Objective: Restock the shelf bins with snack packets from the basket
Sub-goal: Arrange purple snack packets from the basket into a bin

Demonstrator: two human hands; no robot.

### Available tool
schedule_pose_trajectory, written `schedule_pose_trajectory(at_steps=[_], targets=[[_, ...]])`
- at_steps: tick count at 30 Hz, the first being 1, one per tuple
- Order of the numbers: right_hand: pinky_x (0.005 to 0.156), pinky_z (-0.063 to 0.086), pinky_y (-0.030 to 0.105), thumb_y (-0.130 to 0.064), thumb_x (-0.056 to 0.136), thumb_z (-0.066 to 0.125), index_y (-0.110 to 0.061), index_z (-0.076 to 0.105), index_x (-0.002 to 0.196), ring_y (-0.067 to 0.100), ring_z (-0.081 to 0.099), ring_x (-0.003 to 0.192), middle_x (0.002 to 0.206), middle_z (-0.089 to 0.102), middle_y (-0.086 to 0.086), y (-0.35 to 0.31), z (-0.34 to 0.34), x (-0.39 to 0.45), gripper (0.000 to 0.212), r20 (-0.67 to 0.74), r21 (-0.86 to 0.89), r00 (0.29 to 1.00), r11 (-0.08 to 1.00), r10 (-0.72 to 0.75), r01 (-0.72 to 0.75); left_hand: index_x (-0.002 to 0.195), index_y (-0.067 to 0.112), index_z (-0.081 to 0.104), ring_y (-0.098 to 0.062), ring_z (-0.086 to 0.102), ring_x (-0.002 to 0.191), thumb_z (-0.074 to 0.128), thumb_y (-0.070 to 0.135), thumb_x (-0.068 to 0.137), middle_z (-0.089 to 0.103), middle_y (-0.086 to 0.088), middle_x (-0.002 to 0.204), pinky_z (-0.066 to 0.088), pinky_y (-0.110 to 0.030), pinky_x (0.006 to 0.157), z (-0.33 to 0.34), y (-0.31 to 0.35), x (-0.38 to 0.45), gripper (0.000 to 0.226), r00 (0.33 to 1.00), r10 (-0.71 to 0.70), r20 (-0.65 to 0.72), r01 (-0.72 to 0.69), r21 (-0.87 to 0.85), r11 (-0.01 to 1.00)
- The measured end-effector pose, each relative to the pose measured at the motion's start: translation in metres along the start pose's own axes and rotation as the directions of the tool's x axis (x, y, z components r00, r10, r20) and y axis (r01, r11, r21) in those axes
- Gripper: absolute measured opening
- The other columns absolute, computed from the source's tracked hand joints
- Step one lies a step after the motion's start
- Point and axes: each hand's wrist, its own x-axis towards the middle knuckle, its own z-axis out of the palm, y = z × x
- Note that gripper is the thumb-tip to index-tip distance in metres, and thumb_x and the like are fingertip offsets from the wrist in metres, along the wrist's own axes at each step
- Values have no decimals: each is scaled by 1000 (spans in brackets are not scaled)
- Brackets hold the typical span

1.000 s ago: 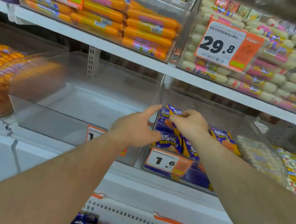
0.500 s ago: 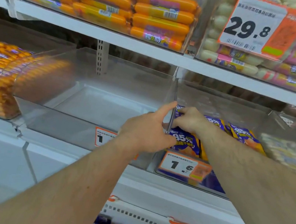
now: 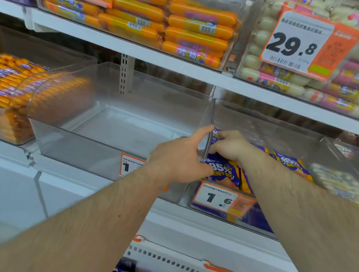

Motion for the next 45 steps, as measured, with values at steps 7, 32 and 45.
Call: schedule_pose_trajectory(at_steps=[7, 32, 45], targets=[[98, 32, 38, -26, 83, 63, -26, 73, 101, 29, 50, 119, 116, 66, 1, -8, 2, -86, 21, -530, -170, 819, 974, -221, 153, 145, 21, 41, -28, 42, 129, 66, 40, 73, 49, -7, 136, 40, -42, 104, 0, 3, -21, 78, 948, 133, -289, -164, -85, 983], [105, 45, 42, -15, 88, 40, -25, 40, 149, 30, 44, 135, 151, 44, 5, 98, 346, -283, 62, 649, -213, 756, 974, 85, 73, 118, 19, 60, -12, 55, 99, 58, 16, 92, 59, 8, 106, 41, -24, 83, 121, -152, -271, 26, 828, -530, 184, 561, -229, 796], [101, 36, 44, -21, 89, 49, -27, 63, 90, 31, 46, 118, 119, 57, 2, 71, 341, -287, 15, 397, -221, 900, 970, 180, -97, 120, 19, 63, -11, 55, 106, 55, 5, 87, 63, 4, 119, 43, -23, 89, 118, -143, -272, 36, 861, -450, 239, 486, -124, 865]])
